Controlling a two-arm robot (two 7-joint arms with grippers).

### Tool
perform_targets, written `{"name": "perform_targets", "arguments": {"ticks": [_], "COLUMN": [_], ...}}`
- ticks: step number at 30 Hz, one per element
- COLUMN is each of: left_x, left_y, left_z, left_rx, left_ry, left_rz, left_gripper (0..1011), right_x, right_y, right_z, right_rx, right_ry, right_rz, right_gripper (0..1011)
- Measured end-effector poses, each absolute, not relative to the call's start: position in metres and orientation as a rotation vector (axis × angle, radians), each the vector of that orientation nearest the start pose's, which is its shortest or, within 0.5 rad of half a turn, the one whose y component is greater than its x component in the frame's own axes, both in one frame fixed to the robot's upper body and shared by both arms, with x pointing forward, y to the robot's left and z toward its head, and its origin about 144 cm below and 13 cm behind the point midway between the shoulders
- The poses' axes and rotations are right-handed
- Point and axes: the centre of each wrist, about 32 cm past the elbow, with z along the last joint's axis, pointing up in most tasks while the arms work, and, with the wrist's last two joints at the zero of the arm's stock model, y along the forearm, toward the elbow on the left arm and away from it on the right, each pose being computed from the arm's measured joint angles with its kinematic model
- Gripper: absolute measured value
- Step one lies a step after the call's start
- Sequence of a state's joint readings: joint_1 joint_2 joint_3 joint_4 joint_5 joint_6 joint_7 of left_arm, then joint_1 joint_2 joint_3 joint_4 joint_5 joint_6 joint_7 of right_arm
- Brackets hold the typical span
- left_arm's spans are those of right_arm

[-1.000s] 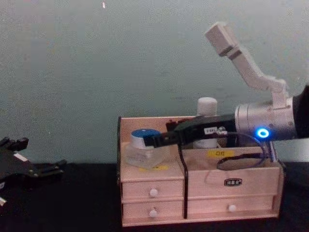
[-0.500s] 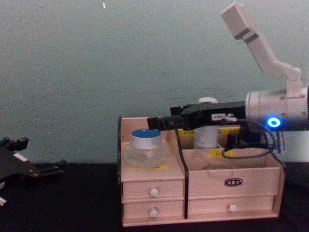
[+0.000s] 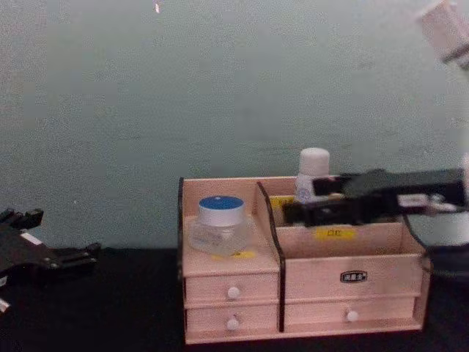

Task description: Pick up the facial cleanser and watermelon frost from the table and place them into the tiered storage box.

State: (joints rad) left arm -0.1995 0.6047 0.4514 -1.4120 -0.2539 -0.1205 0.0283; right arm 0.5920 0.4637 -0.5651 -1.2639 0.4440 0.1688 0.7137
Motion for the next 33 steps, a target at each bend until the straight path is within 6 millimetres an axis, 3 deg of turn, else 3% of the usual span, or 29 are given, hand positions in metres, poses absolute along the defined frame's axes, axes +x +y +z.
{"name": "perform_targets", "arguments": {"ticks": [9,17,23,33], "left_x": [0.489,0.489,0.489,0.489], "left_y": [0.310,0.310,0.310,0.310], "left_z": [1.140,1.140,1.140,1.140], "left_rx": [0.304,0.304,0.305,0.304], "left_ry": [-0.285,-0.285,-0.285,-0.285], "left_rz": [1.248,1.248,1.248,1.248], "left_gripper": [1001,1001,1001,1001], "right_x": [0.547,0.514,0.504,0.505], "right_y": [-0.305,-0.338,-0.344,-0.332], "right_z": [1.233,1.234,1.221,1.182], "right_rx": [-0.294,-0.301,-0.302,-0.302], "right_ry": [0.023,0.032,0.021,0.016], "right_rz": [-0.661,-0.938,-1.180,-1.329], "right_gripper": [1000,1000,1000,1000]}}
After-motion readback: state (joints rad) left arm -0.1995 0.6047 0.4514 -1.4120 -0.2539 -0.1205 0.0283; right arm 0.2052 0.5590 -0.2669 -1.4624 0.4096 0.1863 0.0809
